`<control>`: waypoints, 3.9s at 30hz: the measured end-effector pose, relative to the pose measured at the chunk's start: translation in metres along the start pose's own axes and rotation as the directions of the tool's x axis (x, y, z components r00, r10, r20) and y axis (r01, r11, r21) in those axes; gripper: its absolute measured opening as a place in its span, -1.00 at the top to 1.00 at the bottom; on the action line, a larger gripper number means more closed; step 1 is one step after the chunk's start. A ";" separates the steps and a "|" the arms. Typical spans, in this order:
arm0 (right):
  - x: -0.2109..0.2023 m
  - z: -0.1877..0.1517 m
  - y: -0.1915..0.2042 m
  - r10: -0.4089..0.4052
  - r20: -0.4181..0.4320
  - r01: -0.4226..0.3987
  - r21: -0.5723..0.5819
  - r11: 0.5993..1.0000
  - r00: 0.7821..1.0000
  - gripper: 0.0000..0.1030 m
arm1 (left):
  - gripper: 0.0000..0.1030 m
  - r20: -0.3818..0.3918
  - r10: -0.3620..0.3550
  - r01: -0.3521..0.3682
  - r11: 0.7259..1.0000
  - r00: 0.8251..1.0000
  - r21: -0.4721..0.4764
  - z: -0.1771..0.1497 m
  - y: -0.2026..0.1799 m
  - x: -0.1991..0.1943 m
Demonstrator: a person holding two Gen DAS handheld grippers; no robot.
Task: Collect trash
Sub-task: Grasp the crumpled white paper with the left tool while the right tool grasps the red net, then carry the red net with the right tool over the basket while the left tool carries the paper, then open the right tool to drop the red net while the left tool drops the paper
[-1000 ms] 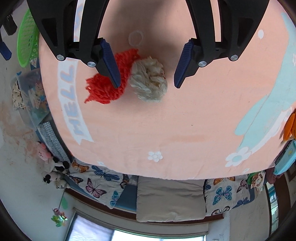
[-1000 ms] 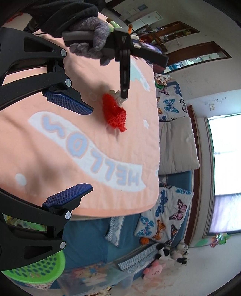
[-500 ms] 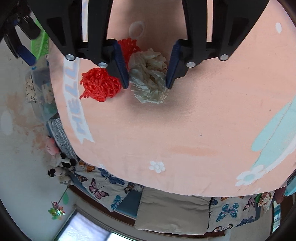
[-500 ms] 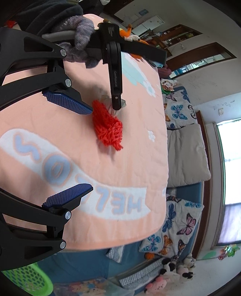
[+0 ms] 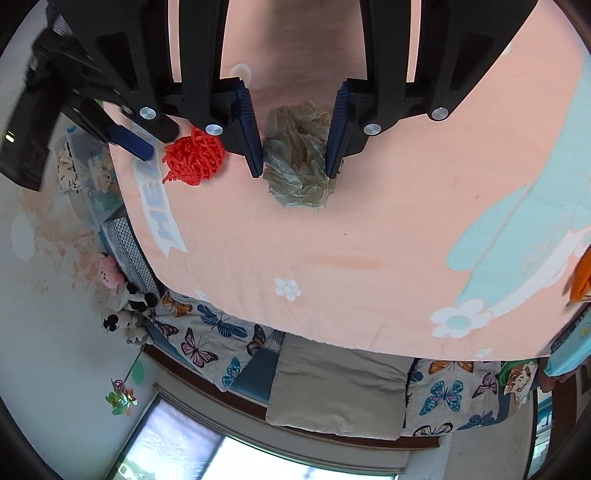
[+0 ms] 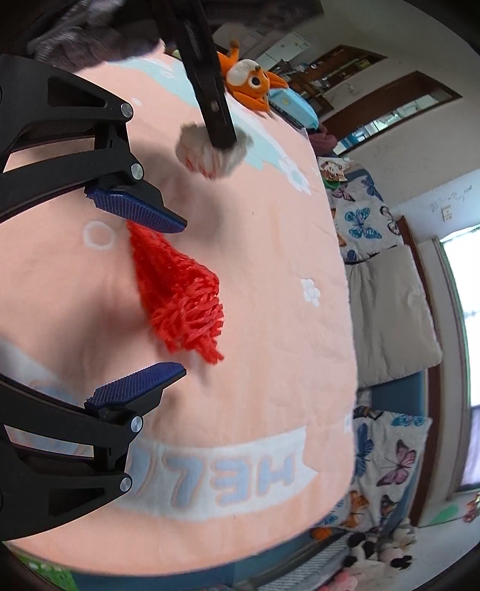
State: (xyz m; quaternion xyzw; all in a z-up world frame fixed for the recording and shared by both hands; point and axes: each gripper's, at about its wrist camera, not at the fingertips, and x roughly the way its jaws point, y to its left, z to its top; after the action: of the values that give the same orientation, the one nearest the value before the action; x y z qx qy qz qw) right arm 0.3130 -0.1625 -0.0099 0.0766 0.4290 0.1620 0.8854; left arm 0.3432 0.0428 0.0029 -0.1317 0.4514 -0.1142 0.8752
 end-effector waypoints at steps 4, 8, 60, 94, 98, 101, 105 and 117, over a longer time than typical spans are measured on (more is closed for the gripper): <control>0.019 0.003 0.000 -0.018 -0.023 0.019 0.021 1.000 1.000 -0.34 | 0.34 0.020 0.020 -0.020 0.999 1.000 0.031 -0.001 0.004 -0.010; 0.029 0.001 -0.001 -0.005 -0.051 0.007 0.043 0.999 0.999 -0.13 | 0.34 0.027 0.022 -0.023 0.999 0.999 0.039 -0.002 0.007 -0.015; -0.264 -0.183 -0.145 -0.347 0.098 0.333 0.138 0.933 0.933 0.11 | 0.34 -0.158 -0.255 0.296 0.889 0.954 0.351 -0.144 -0.251 -0.025; -0.332 -0.254 -0.230 -0.514 0.087 0.463 0.328 0.824 0.853 -0.26 | 0.31 -0.303 -0.310 0.427 0.757 0.901 0.495 -0.215 -0.390 -0.002; -0.334 -0.254 -0.230 -0.513 0.094 0.460 0.328 0.825 0.853 -0.30 | 0.28 -0.315 -0.308 0.432 0.754 0.898 0.494 -0.218 -0.394 0.002; -0.338 -0.254 -0.229 -0.513 0.106 0.455 0.332 0.826 0.852 -0.31 | 0.26 -0.320 -0.311 0.437 0.750 0.895 0.495 -0.221 -0.397 0.003; -0.342 -0.257 -0.227 -0.515 0.115 0.454 0.337 0.825 0.850 -0.34 | 0.23 -0.333 -0.313 0.447 0.749 0.889 0.489 -0.223 -0.400 0.004; -0.347 -0.259 -0.224 -0.513 0.129 0.444 0.351 0.824 0.849 -0.36 | -0.15 -0.328 -0.304 0.438 0.740 0.894 0.510 -0.228 -0.399 0.002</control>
State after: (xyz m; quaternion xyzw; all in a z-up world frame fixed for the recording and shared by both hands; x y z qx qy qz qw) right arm -0.0422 -0.4952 0.0229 0.1202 0.3549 -0.1448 0.9158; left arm 0.1253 -0.3612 0.0071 0.0626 0.4554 -0.4312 0.7764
